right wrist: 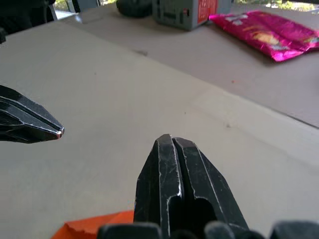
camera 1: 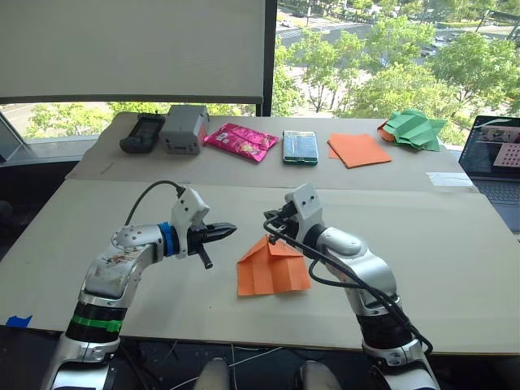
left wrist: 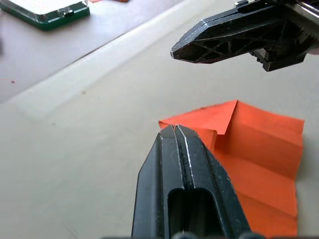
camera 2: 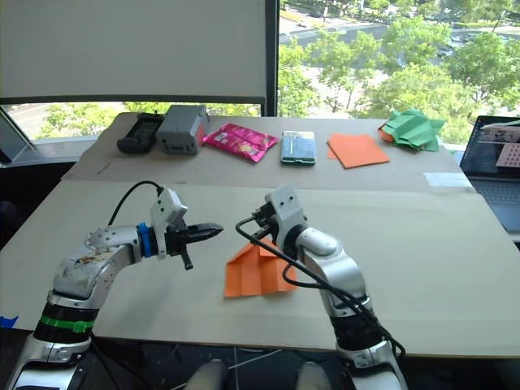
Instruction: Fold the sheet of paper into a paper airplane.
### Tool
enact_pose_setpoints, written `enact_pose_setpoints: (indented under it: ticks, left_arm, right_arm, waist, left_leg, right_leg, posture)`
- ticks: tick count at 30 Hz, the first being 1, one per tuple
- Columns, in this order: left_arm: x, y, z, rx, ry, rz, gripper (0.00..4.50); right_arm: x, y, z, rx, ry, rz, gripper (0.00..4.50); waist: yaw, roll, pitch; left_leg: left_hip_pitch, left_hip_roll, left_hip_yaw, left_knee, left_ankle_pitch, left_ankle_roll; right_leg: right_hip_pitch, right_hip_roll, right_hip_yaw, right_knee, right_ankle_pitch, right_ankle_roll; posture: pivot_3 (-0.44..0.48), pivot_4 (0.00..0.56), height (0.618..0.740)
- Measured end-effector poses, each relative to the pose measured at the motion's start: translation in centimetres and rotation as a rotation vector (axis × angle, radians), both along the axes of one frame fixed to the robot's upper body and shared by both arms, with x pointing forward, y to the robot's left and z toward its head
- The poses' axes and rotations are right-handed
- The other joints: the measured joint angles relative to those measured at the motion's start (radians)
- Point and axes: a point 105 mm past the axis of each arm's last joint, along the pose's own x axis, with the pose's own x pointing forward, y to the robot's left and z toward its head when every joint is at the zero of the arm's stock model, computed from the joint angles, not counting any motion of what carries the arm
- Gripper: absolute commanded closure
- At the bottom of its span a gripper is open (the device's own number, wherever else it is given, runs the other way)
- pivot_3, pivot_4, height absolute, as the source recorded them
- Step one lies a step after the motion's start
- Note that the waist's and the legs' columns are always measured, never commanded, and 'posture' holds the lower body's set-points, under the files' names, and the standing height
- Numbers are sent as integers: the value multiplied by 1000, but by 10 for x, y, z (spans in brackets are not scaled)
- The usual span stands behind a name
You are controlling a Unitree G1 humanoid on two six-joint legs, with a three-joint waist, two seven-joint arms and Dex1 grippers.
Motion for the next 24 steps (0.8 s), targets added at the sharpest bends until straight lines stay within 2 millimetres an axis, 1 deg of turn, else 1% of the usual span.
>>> enact_pose_setpoints:
  ticks: [2, 4, 5, 7, 9, 12, 14, 18, 20, 24]
  left_arm:
    - [1, -11, -10, 9, 16, -25, 4473]
    - [0, -22, -30, 27, 69, -53, 4473]
    - [0, -29, -41, 28, 93, -69, 4473]
    - [1, -35, -57, 42, 125, -81, 4473]
    - [3, -34, -71, 70, 147, -75, 4473]
    - [6, -36, -81, 97, 145, -90, 4473]
    - [7, -36, -83, 117, 129, -106, 4473]
    - [9, -39, -85, 150, 91, -131, 4473]
    - [10, -41, -86, 160, 76, -143, 4473]
    - [10, -45, -86, 171, 57, -163, 4473]
  right_arm:
    - [-6, -18, -2, -31, 16, -17, 4500]
    - [-9, -37, -15, -81, 61, -50, 4500]
    - [-14, -50, -27, -130, 95, -59, 4500]
    - [-22, -64, -44, -183, 154, -65, 4500]
    - [-28, -73, -55, -213, 190, -58, 4500]
    - [-39, -87, -68, -292, 228, -36, 4500]
    - [-45, -93, -77, -319, 255, -22, 4500]
    - [-56, -96, -88, -356, 282, 25, 4500]
    - [-59, -97, -88, -372, 281, 43, 4500]
    - [-74, -97, -91, -395, 297, 112, 4500]
  waist:
    - [12, 0, 0]
    - [19, -1, 0]
    - [22, -1, 0]
    - [21, -1, 1]
    - [14, -2, 1]
    - [13, -2, 1]
    - [13, -2, 1]
    - [19, -2, 1]
    - [20, -2, 1]
    - [25, -3, 0]
  left_leg:
    - [-1, -1, 1, 1, 0, 0]
    - [-3, -1, 2, 1, 0, 0]
    - [-3, -1, 2, 1, 0, 0]
    - [-4, -1, 3, 1, 0, 0]
    - [-4, 0, 3, 1, 0, 0]
    - [-3, 0, 3, 1, 0, 0]
    - [-3, 0, 3, 1, 0, 0]
    - [-3, -1, 3, 1, 0, 0]
    - [-3, -1, 3, 2, 0, 0]
    - [-3, -1, 4, 2, 0, 0]
  right_leg:
    - [1, 0, 0, -1, 0, 0]
    - [0, 0, 1, -3, 0, 0]
    - [1, 0, 1, -4, 0, 0]
    - [0, 0, 1, -5, 0, 0]
    - [0, 0, 1, -5, 0, 0]
    - [0, 0, 0, -5, 0, 0]
    - [1, -1, 0, -6, 0, 0]
    - [2, -1, 0, -9, 0, 0]
    - [2, -1, 1, -10, 0, 0]
    - [4, -1, 0, -12, 0, 1]
  posture:
    - [0, 150, 702]
    - [0, 150, 702]
    - [0, 150, 702]
    - [0, 150, 702]
    - [0, 150, 702]
    - [0, 150, 702]
    - [0, 150, 702]
    - [0, 150, 702]
    - [0, 150, 702]
    - [0, 150, 702]
